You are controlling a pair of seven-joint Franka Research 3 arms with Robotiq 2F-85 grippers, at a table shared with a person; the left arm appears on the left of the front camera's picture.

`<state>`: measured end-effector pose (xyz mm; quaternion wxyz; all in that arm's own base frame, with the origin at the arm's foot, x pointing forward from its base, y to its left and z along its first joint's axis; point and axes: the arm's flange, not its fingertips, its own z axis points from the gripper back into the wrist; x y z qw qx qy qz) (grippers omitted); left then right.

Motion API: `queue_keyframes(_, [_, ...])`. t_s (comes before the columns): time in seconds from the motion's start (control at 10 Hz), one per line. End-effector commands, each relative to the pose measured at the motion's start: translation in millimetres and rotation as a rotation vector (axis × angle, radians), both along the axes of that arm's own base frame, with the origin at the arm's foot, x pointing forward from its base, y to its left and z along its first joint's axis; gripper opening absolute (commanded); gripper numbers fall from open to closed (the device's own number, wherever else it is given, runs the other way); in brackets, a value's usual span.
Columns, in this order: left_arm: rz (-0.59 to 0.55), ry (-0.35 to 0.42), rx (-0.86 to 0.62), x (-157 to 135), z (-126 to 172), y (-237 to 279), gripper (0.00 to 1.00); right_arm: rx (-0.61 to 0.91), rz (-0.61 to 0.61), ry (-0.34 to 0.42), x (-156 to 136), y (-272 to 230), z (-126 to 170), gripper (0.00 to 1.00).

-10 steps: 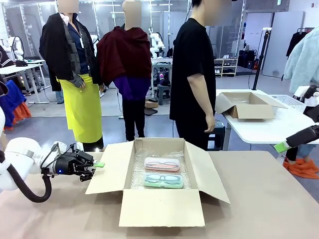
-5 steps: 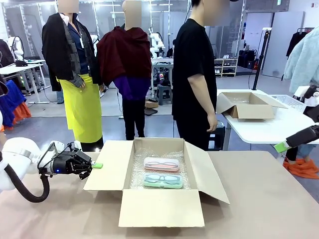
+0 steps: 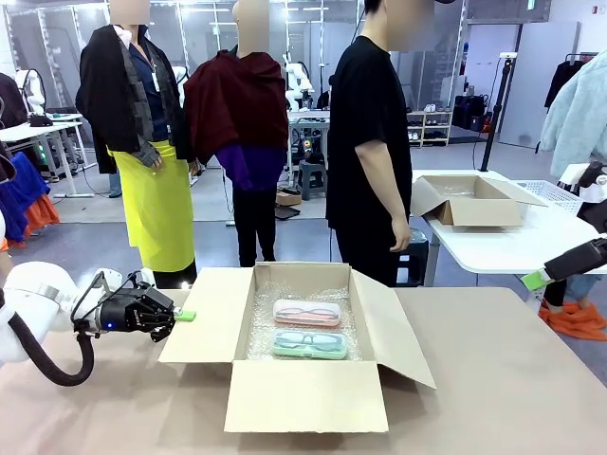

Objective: Pack the glasses set securely to prepare it for shipping.
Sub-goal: Position the Package Box on the left side of the table.

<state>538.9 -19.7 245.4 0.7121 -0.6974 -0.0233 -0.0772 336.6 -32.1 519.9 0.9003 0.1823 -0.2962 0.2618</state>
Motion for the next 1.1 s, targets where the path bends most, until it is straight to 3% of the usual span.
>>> queue_keyframes(0.0, [0.000, -0.001, -0.003, 0.1, 1.1, -0.1, 0.00, -0.001, -0.012, 0.007, -0.6, 0.7, 0.3, 1.00])
queue_keyframes(0.2, [0.000, 0.000, 0.000, 0.0, 0.0, 0.0, 0.02, -0.001, -0.012, 0.007, -0.6, 0.7, 0.3, 1.00])
queue_keyframes(0.5, [-0.020, 0.027, 0.013, -3.9, 15.8, 40.0, 0.02, -0.001, -0.012, 0.007, -0.6, 0.7, 0.3, 1.00])
queue_keyframes(0.7, [-0.009, 0.061, 0.033, -4.0, 20.9, 81.0, 0.02, -0.001, -0.012, 0.007, -0.6, 0.7, 0.3, 1.00])
queue_keyframes(1.0, [0.039, 0.016, 0.039, -0.8, 34.2, 169.1, 0.02, -0.001, -0.012, 0.007, -0.6, 0.7, 0.3, 1.00])
